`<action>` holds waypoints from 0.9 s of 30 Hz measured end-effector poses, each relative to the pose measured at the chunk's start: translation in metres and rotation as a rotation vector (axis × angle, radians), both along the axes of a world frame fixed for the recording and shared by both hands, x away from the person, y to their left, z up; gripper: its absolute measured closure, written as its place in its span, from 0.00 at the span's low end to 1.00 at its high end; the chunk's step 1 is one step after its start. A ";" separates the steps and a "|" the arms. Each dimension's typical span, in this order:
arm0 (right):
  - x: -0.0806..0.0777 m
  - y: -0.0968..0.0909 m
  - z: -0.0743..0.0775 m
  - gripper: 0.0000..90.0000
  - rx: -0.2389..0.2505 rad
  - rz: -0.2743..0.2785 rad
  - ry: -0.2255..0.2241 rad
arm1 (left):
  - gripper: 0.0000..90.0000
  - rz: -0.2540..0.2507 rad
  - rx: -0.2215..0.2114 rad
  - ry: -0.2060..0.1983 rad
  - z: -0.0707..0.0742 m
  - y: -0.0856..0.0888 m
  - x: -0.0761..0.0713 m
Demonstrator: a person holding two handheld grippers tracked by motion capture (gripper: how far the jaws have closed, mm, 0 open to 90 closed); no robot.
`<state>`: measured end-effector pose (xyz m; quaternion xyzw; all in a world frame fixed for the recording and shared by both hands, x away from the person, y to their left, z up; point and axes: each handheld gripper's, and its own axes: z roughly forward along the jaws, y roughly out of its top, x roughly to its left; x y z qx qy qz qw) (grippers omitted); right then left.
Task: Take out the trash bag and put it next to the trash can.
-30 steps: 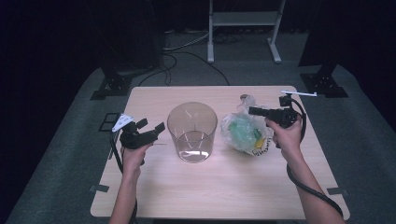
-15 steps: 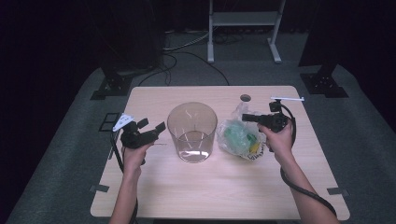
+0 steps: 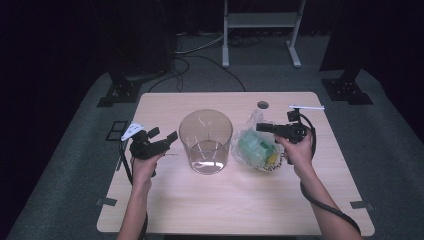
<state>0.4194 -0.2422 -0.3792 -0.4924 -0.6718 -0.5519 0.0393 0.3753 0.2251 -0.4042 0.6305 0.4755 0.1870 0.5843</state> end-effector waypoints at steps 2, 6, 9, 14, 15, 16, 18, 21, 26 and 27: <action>0.000 -0.005 0.004 0.61 0.010 -0.018 -0.013 | 0.10 0.002 -0.006 -0.004 0.001 0.000 -0.001; -0.002 -0.016 0.012 0.55 0.013 -0.052 -0.031 | 0.10 0.002 -0.004 -0.003 0.001 0.000 -0.001; -0.004 -0.026 0.016 0.54 0.021 -0.084 -0.044 | 0.10 0.001 -0.003 -0.003 0.001 -0.001 -0.001; -0.007 -0.045 0.021 0.52 0.047 -0.140 -0.059 | 0.10 0.000 -0.002 0.002 0.000 -0.002 0.000; -0.008 -0.048 0.022 0.52 0.048 -0.146 -0.060 | 0.10 0.001 -0.001 0.003 0.000 -0.002 0.000; -0.009 -0.051 0.023 0.52 0.042 -0.153 -0.061 | 0.10 0.001 -0.001 0.003 0.000 -0.002 0.000; -0.011 -0.057 0.023 0.52 0.034 -0.171 -0.066 | 0.10 0.002 -0.001 0.002 0.000 -0.002 0.000; -0.014 -0.064 0.022 0.52 0.029 -0.189 -0.065 | 0.10 0.000 -0.001 0.001 0.000 -0.003 -0.001; -0.023 -0.074 0.013 0.52 0.003 -0.204 -0.056 | 0.10 -0.004 0.004 0.001 0.000 -0.003 -0.002; -0.024 -0.075 0.011 0.52 -0.004 -0.205 -0.058 | 0.10 -0.003 0.001 0.000 0.000 -0.003 -0.002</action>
